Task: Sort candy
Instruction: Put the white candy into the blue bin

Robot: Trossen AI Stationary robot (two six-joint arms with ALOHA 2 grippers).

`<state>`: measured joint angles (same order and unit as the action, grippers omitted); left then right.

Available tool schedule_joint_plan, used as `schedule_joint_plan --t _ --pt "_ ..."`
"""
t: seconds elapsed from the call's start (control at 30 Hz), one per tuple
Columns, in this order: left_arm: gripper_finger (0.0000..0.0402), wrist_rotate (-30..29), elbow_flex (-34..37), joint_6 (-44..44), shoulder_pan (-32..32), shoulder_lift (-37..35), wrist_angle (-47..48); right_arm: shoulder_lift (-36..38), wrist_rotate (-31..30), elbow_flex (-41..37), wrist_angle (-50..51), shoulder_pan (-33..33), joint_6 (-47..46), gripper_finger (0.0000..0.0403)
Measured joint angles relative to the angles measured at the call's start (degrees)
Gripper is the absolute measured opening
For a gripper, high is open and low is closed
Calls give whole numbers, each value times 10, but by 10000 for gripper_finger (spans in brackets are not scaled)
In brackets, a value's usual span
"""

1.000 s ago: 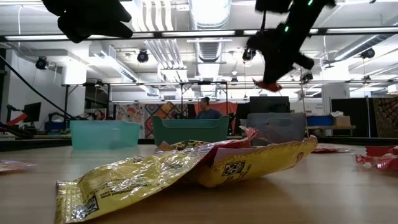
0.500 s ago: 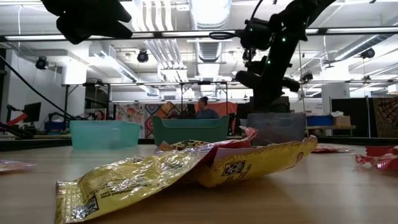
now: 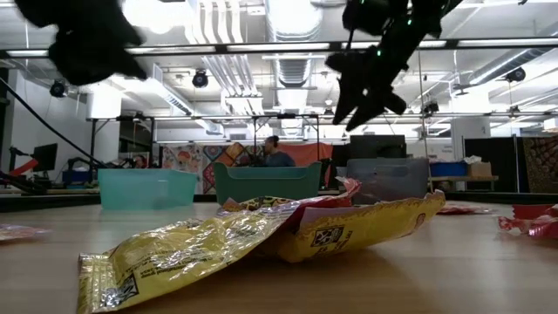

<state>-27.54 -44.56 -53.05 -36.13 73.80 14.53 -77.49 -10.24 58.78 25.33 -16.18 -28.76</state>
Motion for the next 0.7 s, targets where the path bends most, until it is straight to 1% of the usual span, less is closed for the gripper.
schedule_joint_plan --t 0.17,0.3,0.4,0.53,0.7 --pt "164 91 0 -144 -15 15 81 10 -2 0 -9 57 10 169" --pt "164 158 0 -234 -37 37 125 8 -10 0 -13 88 11 169" --pt "164 201 0 -283 -57 57 139 6 -29 0 -21 106 15 168" --pt "164 236 -12 -330 -84 82 177 6 -33 0 -36 117 23 166" --pt "164 269 -38 -381 -102 114 278 7 -33 0 -54 121 31 166"
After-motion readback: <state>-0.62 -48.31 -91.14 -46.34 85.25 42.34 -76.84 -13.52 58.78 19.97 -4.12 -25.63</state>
